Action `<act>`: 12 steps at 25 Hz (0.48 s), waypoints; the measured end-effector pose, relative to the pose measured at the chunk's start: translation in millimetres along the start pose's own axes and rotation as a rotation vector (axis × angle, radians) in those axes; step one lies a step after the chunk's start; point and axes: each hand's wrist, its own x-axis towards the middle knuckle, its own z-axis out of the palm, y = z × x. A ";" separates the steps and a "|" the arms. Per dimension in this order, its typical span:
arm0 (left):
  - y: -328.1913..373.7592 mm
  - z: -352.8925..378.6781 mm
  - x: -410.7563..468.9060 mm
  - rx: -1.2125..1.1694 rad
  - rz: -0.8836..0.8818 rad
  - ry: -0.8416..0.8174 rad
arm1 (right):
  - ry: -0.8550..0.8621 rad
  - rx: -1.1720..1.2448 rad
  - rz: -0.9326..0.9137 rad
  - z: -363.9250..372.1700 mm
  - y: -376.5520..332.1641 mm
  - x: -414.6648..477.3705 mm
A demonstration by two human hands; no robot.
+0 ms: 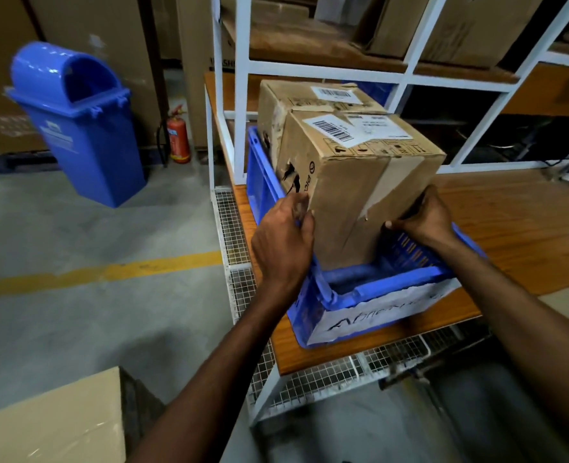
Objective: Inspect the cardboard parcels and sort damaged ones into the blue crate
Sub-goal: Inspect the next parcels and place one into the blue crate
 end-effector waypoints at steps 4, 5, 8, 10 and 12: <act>-2.0 -1.3 2.1 0.043 0.019 0.052 | -0.069 0.084 -0.045 -4.0 5.6 -1.2; -2.2 -1.3 1.8 0.044 0.022 0.069 | -0.082 0.100 -0.054 -3.4 6.9 -1.0; 1.6 1.7 -0.6 0.053 0.002 0.082 | -0.146 0.149 -0.051 -1.8 10.6 2.1; 6.1 3.5 -1.4 0.058 -0.040 0.078 | -0.211 0.214 -0.058 0.3 16.1 4.4; 6.8 4.3 -4.3 0.087 -0.050 0.085 | -0.236 0.253 -0.054 6.2 32.1 16.6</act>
